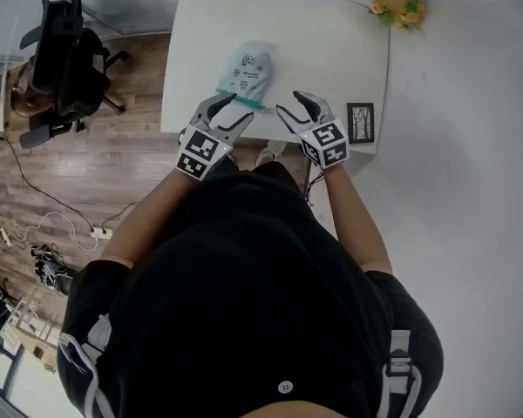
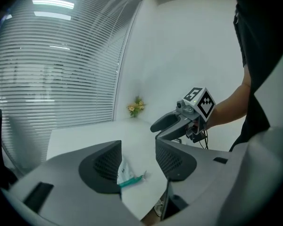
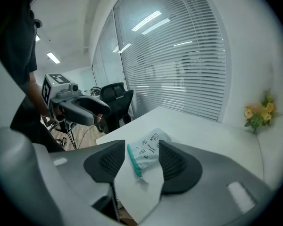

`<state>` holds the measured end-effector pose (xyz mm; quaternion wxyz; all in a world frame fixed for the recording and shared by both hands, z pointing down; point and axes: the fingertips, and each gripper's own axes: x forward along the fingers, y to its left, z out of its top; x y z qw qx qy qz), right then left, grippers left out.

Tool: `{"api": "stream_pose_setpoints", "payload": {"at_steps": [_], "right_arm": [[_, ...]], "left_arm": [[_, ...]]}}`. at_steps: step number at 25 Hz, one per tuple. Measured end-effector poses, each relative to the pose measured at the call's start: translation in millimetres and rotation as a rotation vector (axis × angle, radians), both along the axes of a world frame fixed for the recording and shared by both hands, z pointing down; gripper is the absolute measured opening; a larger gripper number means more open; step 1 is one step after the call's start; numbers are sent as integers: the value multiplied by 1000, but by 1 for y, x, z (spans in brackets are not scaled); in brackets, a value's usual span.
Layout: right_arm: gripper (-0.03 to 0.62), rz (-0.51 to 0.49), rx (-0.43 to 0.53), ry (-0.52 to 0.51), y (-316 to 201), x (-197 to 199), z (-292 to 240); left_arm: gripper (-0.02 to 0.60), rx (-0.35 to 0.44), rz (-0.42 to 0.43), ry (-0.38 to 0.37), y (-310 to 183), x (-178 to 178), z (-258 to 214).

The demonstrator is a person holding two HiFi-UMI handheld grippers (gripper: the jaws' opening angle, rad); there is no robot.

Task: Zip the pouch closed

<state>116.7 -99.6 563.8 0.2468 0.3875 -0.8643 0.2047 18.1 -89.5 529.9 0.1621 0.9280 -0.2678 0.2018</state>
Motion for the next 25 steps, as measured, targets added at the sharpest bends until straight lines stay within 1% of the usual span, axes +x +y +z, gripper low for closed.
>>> {"api": "stream_pose_setpoints", "payload": {"at_steps": [2, 8, 11, 17, 25], "right_arm": [[222, -48, -22, 9, -2, 0, 13], [209, -173, -77, 20, -5, -1, 42], [207, -237, -119, 41, -2, 0, 62], [192, -369, -197, 98, 11, -2, 101], [160, -489, -250, 197, 23, -7, 143]], "left_arm": [[225, -24, -27, -13, 3, 2, 10], [202, -68, -81, -56, 8, 18, 33], [201, -95, -95, -78, 12, 27, 47], [186, -179, -120, -111, 20, 45, 85], [176, -270, -132, -196, 30, 57, 140]]}}
